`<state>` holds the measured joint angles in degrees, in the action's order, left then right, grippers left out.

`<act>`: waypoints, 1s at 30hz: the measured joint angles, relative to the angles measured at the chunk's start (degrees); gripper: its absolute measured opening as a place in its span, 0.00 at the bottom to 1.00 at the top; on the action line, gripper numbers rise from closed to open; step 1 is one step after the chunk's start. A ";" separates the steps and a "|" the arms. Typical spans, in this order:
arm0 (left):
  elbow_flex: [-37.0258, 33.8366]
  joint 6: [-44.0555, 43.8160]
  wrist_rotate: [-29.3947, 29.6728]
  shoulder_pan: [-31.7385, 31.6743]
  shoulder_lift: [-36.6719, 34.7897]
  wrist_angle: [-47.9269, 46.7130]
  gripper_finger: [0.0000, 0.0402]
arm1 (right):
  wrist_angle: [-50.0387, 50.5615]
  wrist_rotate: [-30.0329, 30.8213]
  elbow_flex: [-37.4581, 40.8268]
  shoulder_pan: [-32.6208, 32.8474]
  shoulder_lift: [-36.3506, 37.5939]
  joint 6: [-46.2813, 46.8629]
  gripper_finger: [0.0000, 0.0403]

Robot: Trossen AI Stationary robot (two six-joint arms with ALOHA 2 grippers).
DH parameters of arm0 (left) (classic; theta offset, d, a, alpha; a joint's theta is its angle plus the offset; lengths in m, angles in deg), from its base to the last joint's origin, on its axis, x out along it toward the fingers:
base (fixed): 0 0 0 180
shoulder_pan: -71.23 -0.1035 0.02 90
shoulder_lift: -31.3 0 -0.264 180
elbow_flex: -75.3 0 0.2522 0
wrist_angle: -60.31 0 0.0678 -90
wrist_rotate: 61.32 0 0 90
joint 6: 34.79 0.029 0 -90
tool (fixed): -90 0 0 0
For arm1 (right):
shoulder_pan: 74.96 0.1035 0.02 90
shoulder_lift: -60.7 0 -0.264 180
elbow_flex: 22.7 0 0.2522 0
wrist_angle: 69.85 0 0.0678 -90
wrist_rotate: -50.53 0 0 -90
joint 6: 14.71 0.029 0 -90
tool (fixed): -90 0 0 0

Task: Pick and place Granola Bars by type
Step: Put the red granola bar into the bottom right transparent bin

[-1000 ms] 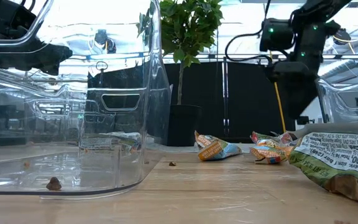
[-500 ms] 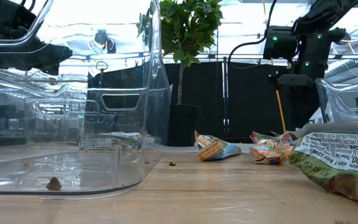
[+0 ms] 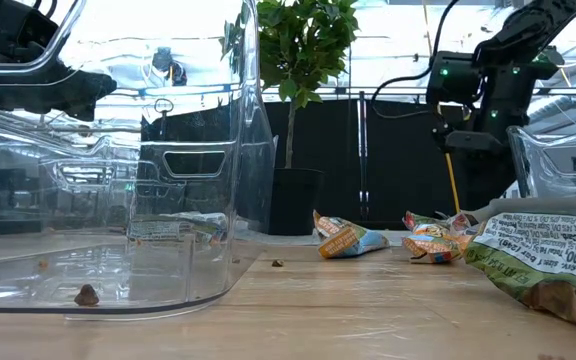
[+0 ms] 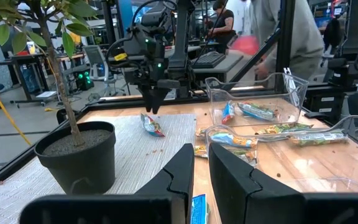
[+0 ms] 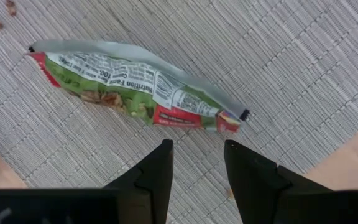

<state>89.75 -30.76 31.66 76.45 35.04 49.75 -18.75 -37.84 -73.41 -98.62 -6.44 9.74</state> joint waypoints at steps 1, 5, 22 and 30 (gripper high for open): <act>0.00 0.00 0.00 0.01 0.01 0.00 0.14 | -0.30 0.02 0.00 0.00 0.00 -0.13 0.33; 0.00 0.00 -0.02 0.00 -0.01 0.00 0.14 | -1.92 0.02 0.00 0.00 -0.49 -0.39 0.33; 0.00 0.00 0.00 0.02 -0.01 0.00 0.14 | -6.96 -0.18 0.00 -0.04 -3.80 -1.25 0.33; 0.00 0.00 0.00 0.02 0.01 0.00 0.14 | -6.87 0.23 0.00 -3.26 -0.39 -1.30 0.33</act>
<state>89.75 -30.76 31.66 76.46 35.05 49.75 -25.62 -37.61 -73.41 -101.89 -6.82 8.44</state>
